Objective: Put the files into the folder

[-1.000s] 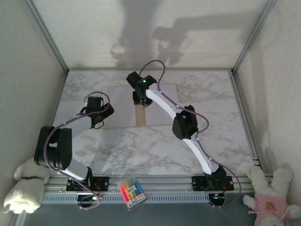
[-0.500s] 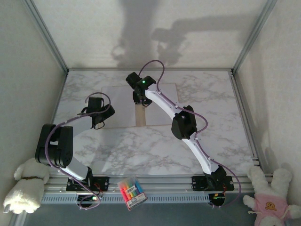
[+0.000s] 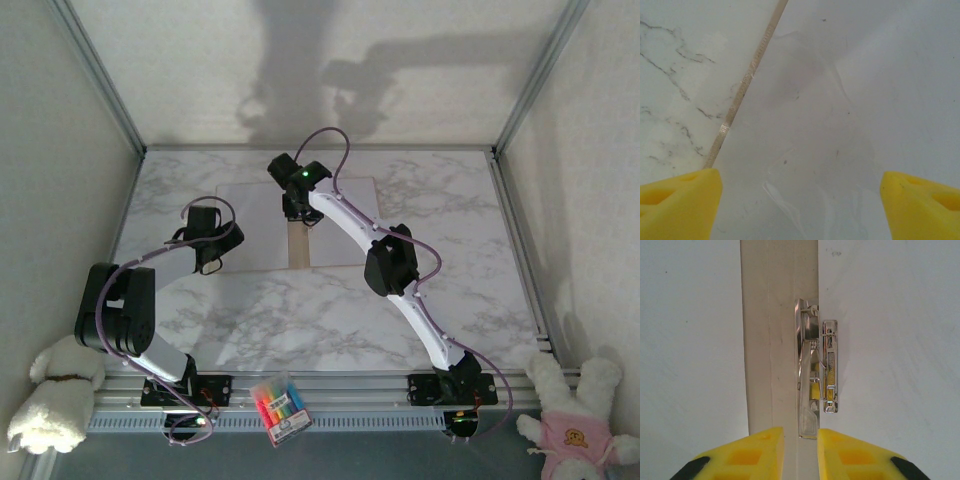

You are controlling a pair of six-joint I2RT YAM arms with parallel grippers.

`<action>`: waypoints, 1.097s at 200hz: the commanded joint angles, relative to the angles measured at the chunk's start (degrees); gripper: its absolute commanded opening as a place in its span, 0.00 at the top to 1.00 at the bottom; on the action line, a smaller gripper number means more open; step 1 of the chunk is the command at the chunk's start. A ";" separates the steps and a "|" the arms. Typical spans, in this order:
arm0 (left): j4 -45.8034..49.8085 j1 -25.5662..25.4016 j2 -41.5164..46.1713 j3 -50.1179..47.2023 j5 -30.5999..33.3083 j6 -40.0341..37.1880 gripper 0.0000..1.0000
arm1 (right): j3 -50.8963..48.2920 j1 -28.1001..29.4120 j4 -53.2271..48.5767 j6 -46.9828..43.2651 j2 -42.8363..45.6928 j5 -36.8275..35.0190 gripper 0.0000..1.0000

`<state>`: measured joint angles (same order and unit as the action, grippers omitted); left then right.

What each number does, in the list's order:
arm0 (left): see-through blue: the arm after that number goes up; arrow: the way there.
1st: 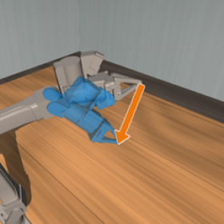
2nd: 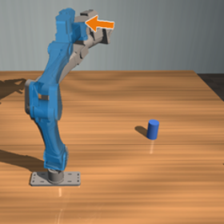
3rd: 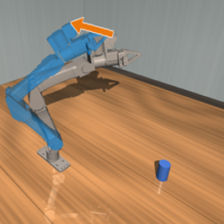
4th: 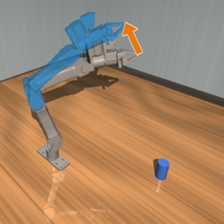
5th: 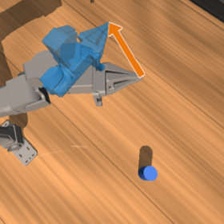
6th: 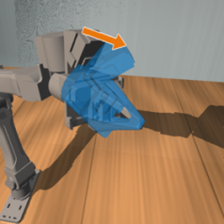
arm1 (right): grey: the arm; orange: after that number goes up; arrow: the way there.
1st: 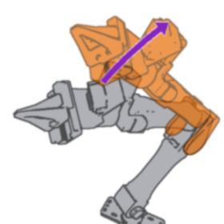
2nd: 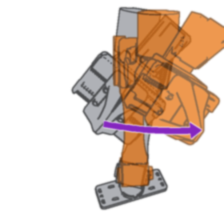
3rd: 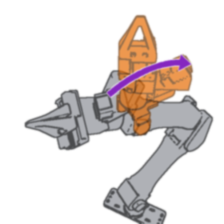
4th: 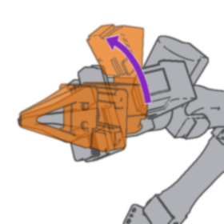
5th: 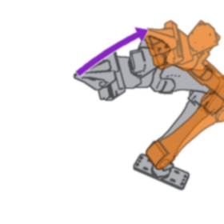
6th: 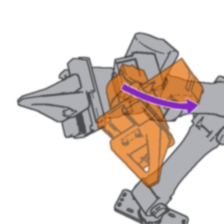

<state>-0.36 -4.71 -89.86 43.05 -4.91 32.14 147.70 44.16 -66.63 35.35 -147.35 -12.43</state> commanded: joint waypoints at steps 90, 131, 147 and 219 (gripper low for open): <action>-0.17 0.32 -0.49 0.66 -0.59 -0.82 0.18 | 1.83 -0.40 -0.16 -1.38 -2.50 -1.71 0.82; -0.18 0.34 -0.57 0.63 -0.80 -0.87 0.18 | 1.89 -0.44 -0.06 -2.08 -2.59 -1.81 0.82; -0.22 0.35 -0.66 0.63 -0.88 -0.94 0.17 | 2.32 -0.48 0.07 -2.47 -2.51 -1.63 0.75; -0.17 0.34 -0.72 0.55 -0.92 -0.94 0.18 | 3.12 -1.00 0.73 -2.57 -2.29 -2.01 0.74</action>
<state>-0.36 -4.71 -89.86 43.05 -5.21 31.73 148.83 43.75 -65.89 33.15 -148.83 -13.13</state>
